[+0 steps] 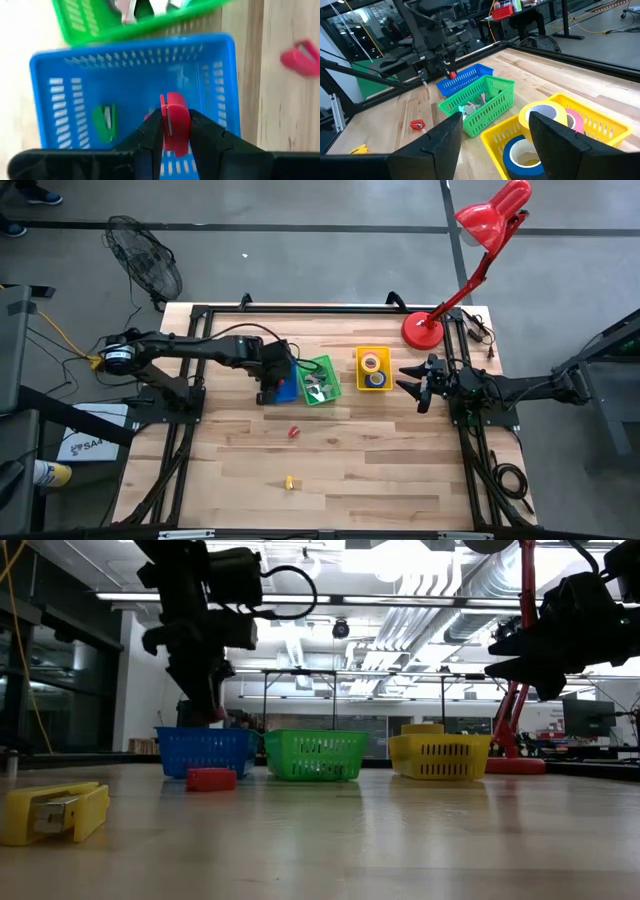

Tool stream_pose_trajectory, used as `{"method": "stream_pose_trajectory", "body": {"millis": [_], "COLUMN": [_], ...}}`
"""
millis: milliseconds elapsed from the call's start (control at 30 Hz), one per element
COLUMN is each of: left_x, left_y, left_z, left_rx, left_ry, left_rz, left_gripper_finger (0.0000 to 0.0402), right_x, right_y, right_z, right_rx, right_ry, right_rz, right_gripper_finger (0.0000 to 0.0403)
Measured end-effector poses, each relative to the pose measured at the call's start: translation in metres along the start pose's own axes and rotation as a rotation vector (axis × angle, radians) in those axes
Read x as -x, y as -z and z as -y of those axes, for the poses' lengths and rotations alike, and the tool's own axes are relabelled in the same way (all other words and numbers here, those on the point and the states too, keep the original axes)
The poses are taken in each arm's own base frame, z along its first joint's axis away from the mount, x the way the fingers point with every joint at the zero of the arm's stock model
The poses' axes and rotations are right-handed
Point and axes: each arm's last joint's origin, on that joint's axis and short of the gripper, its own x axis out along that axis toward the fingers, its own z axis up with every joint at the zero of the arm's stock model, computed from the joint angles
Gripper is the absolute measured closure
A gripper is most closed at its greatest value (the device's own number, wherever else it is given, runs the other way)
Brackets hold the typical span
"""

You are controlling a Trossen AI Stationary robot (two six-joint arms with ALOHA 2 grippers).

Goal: Pick and place Stapler, Stapler remover, tape
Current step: Put the left red stapler into the blue bin

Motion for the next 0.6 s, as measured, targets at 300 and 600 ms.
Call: {"method": "stream_pose_trajectory", "body": {"millis": [300,600], "left_x": [-0.022,-0.031], "left_y": [-0.002,-0.003], "left_z": [0.000,0.000], "left_rx": [0.039,0.116], "left_ry": [0.069,0.081], "left_rz": [-0.048,-0.073], "left_gripper_finger": [0.0324,0.0319], "right_x": [0.000,0.000], "right_y": [0.000,0.000], "right_z": [0.000,0.000], "right_rx": [0.001,0.001], "right_ry": [0.001,0.001], "right_rz": [-0.004,-0.004], "right_gripper_finger": [0.0182,0.0182]}}
